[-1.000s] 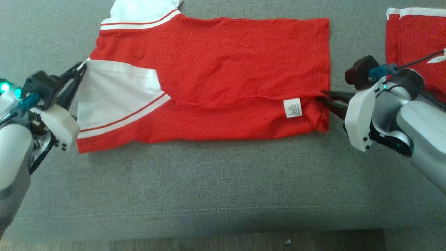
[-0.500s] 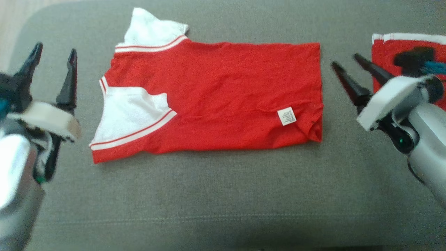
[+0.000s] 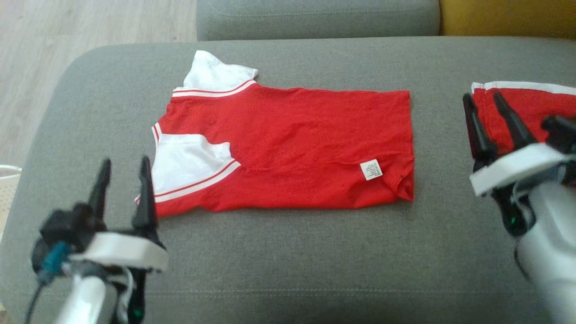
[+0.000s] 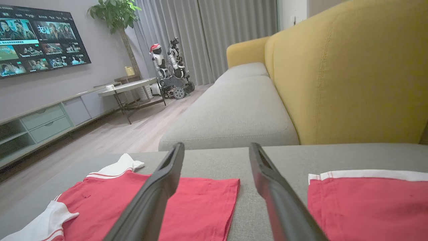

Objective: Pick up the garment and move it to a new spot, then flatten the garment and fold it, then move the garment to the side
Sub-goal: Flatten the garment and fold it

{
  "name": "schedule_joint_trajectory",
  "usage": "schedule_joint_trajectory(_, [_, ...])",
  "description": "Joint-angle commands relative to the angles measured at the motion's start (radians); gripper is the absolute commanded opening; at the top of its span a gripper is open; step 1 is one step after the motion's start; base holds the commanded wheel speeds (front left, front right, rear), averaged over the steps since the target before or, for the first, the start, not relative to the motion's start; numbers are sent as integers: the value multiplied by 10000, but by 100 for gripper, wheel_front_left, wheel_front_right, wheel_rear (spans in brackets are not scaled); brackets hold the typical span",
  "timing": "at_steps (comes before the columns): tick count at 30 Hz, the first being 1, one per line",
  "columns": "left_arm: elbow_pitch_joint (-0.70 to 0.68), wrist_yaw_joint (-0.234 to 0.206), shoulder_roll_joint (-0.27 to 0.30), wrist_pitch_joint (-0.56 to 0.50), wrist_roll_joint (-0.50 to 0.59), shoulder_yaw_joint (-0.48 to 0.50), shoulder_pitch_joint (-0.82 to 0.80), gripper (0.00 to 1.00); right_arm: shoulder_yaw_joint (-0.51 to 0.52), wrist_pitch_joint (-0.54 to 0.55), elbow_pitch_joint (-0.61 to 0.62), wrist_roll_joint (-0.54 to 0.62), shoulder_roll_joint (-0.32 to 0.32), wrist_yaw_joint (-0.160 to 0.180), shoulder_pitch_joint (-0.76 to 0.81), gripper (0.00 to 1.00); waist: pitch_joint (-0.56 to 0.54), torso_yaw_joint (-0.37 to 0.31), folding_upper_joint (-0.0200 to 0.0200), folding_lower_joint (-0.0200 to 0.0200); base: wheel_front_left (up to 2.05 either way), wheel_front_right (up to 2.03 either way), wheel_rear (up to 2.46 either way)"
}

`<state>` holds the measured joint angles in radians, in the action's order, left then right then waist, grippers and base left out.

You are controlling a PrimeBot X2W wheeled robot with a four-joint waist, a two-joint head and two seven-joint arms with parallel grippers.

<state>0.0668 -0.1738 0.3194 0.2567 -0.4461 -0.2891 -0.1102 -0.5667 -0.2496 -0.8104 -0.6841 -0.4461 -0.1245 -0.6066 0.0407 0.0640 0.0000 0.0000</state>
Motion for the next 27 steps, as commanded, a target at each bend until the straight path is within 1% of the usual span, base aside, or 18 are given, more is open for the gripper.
schedule_joint_trajectory(1, [-400,-73,11,50,148,485,-259,100,457,-118,552,680,220,-62,537,100,-31,-4,0,0,0,0,0])
schedule_joint_trajectory(4, [-438,-73,-475,50,448,664,253,100,1859,-119,1415,2104,932,-62,1705,100,-78,-35,0,0,0,0,0])
schedule_joint_trajectory(7, [-431,-43,-1062,51,648,1088,638,100,2963,-120,2254,3339,1714,-62,2790,100,-114,-59,0,0,0,0,0])
schedule_joint_trajectory(9, [-299,95,-1320,51,846,1311,823,100,3569,-120,2728,3893,2227,-62,3363,100,-119,-74,0,0,0,0,0])
schedule_joint_trajectory(12, [-111,394,-1571,51,1178,1637,922,100,4174,-9,3433,4635,2846,-62,3957,100,-54,-113,0,0,0,0,0])
schedule_joint_trajectory(16, [99,823,-1801,51,1547,1971,889,100,4595,335,4281,5338,3363,-62,4439,100,62,-150,0,0,0,0,0])
schedule_joint_trajectory(22, [476,1325,-2039,51,1859,2454,787,100,4757,774,5158,5756,3716,-62,4811,100,254,-168,0,0,0,0,0])
schedule_joint_trajectory(24, [815,1546,-2019,51,1878,2508,714,100,4736,892,5369,5825,3777,-62,4830,100,367,-191,0,0,0,0,0])
schedule_joint_trajectory(27, [1508,1932,-1781,20,1943,2397,473,100,4629,1048,5651,5914,3849,-62,4716,100,616,-250,0,0,0,0,0])
